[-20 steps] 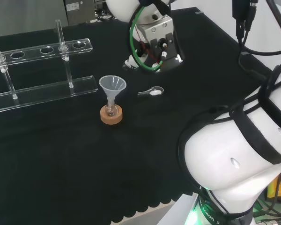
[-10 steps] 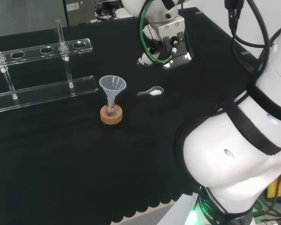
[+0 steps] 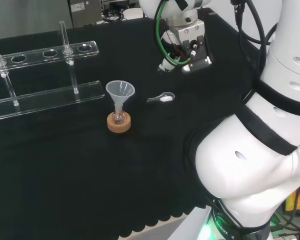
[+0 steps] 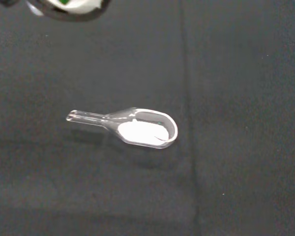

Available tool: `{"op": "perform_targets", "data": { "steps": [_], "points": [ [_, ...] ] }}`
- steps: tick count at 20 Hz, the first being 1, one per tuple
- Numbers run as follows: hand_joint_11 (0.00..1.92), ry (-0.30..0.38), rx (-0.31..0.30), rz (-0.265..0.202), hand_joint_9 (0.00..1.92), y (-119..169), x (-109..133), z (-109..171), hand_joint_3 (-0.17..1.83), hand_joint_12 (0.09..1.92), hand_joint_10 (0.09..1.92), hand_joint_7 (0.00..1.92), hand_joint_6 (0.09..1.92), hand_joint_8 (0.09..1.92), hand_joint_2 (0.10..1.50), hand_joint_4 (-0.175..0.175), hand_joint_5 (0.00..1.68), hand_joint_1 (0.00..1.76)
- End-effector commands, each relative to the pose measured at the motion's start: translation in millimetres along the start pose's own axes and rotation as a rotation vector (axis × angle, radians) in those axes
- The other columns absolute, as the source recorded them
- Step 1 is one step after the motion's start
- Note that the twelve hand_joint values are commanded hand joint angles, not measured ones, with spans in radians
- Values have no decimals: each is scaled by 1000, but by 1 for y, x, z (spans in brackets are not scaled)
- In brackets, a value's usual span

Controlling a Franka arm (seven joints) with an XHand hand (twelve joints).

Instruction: Pick up the weighing funnel.

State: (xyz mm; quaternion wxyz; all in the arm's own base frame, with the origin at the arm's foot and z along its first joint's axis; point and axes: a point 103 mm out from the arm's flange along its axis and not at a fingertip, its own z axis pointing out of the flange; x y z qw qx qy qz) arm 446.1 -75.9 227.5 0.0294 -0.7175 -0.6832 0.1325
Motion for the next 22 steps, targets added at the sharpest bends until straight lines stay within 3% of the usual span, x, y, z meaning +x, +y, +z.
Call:
{"op": "perform_targets", "data": {
  "steps": [1,9,22],
  "points": [
    [660,25,30,-37,865,28,-10,44,451,1175,494,597,87,696,722,-73,558,830],
    [684,59,78,-61,884,43,-16,82,478,1150,467,612,89,695,706,-71,587,814],
    [675,84,103,-79,832,53,-19,112,488,1145,439,574,102,689,700,-69,596,800]
  ]
}}
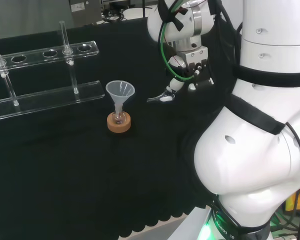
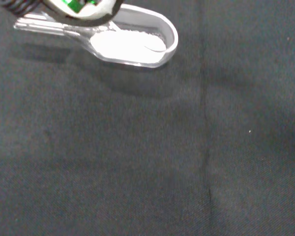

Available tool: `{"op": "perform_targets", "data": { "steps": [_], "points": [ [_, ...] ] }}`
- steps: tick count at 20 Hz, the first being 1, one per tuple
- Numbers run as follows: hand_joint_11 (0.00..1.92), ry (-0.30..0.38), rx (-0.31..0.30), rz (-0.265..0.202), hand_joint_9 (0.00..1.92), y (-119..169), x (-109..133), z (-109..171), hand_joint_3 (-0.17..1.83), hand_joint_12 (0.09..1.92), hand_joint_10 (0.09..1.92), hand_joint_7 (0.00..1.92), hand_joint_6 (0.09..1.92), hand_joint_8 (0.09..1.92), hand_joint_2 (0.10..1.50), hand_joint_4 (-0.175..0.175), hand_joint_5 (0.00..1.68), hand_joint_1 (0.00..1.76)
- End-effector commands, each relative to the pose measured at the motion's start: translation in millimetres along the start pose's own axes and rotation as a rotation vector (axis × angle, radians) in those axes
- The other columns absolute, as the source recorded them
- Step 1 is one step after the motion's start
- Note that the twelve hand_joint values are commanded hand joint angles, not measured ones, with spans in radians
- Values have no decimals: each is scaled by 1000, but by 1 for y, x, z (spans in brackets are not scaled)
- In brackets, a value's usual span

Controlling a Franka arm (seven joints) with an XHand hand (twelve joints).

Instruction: Pick up the weighing funnel.

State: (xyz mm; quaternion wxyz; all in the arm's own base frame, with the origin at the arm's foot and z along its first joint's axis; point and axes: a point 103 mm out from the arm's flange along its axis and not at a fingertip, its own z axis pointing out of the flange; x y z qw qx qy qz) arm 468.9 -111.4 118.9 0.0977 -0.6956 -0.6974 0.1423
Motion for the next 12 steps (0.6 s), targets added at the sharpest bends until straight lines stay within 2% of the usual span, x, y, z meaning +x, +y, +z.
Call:
{"op": "perform_targets", "data": {
  "steps": [1,12],
  "points": [
    [674,11,-5,-16,835,5,-1,9,488,1146,441,582,104,693,700,-69,599,800],
    [677,0,9,-41,857,8,7,24,491,1150,449,619,136,701,692,-67,630,820]
  ]
}}
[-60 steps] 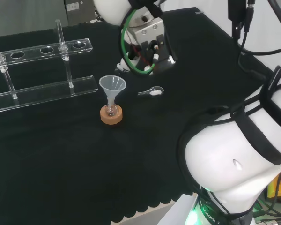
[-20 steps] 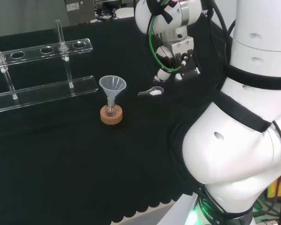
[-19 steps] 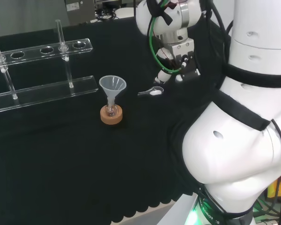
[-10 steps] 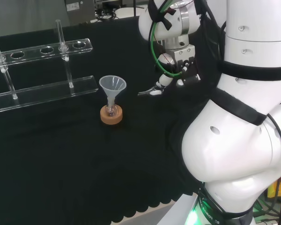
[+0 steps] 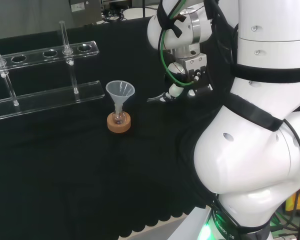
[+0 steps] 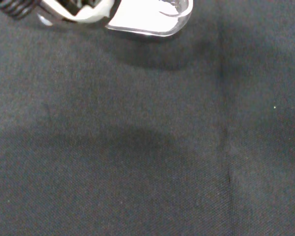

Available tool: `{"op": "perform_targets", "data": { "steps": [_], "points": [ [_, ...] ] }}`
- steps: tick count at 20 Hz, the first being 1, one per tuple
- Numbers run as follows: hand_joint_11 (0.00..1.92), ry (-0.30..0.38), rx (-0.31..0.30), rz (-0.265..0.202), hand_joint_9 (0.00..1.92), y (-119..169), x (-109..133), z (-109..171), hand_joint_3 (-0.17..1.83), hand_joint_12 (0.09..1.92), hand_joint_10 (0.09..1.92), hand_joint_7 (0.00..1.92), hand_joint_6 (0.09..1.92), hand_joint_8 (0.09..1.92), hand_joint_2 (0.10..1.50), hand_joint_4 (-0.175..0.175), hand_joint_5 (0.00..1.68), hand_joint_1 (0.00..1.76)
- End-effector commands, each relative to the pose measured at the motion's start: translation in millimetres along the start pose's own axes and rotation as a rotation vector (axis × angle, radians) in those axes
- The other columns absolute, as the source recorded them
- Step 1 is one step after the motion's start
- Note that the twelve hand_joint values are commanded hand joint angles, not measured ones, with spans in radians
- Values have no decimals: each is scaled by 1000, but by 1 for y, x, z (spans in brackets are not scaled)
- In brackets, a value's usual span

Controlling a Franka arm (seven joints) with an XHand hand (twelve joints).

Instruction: Pick up the weighing funnel.

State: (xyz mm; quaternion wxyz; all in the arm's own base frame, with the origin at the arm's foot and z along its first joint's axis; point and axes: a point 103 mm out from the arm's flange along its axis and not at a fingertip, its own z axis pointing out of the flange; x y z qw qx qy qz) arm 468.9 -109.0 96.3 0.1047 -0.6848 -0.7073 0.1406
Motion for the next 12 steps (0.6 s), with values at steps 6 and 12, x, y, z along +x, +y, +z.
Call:
{"op": "perform_targets", "data": {
  "steps": [6,12],
  "points": [
    [678,-19,12,-17,856,4,6,9,490,1148,446,613,157,697,683,-64,643,854],
    [675,-28,3,-25,850,10,6,16,493,1145,442,603,183,694,678,-62,649,886]
  ]
}}
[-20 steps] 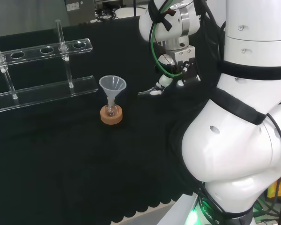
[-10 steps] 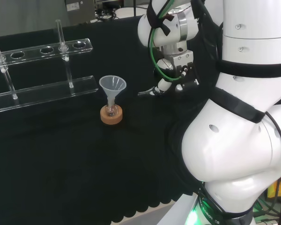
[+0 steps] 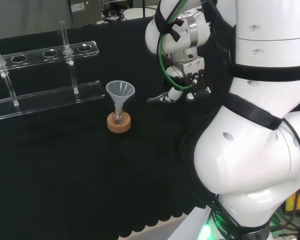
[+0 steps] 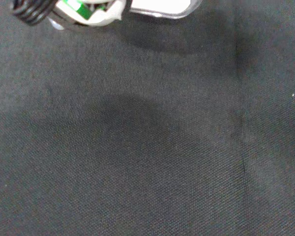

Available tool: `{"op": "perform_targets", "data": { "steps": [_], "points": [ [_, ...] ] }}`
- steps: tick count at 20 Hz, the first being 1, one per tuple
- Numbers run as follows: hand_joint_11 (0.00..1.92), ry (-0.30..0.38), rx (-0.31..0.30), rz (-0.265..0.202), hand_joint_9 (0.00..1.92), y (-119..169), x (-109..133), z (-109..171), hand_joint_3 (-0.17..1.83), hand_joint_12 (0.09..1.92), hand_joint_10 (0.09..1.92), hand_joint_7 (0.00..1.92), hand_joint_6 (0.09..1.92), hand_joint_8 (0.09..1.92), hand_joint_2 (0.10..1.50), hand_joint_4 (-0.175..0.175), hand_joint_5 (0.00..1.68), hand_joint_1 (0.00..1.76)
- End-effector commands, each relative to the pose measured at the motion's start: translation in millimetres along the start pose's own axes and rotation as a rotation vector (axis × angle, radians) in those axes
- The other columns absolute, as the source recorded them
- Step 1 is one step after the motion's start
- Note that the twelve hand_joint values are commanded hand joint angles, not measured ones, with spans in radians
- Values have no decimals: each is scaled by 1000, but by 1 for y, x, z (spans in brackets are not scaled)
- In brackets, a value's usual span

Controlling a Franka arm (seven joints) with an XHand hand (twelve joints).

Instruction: Pick up the weighing funnel.

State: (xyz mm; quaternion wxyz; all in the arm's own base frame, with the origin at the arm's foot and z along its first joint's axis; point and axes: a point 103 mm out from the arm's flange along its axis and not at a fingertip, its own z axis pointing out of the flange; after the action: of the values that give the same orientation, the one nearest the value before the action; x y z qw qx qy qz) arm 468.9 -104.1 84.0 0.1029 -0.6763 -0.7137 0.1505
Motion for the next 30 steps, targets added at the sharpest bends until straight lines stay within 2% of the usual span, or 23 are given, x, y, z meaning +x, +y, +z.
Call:
{"op": "perform_targets", "data": {
  "steps": [1,4,8,11,30],
  "points": [
    [675,-9,-9,-8,850,7,1,5,494,1145,441,602,188,694,678,-62,648,889],
    [674,-18,-24,-8,852,10,1,7,495,1145,442,603,200,695,675,-62,648,902],
    [678,-22,-37,-9,887,12,2,9,530,1143,426,648,477,697,656,-56,597,926],
    [683,-24,-37,-9,902,14,2,11,541,1142,421,669,579,704,652,-52,596,938],
    [715,-20,-33,-10,931,18,2,17,572,1122,416,677,697,728,642,-49,598,953]
  ]
}}
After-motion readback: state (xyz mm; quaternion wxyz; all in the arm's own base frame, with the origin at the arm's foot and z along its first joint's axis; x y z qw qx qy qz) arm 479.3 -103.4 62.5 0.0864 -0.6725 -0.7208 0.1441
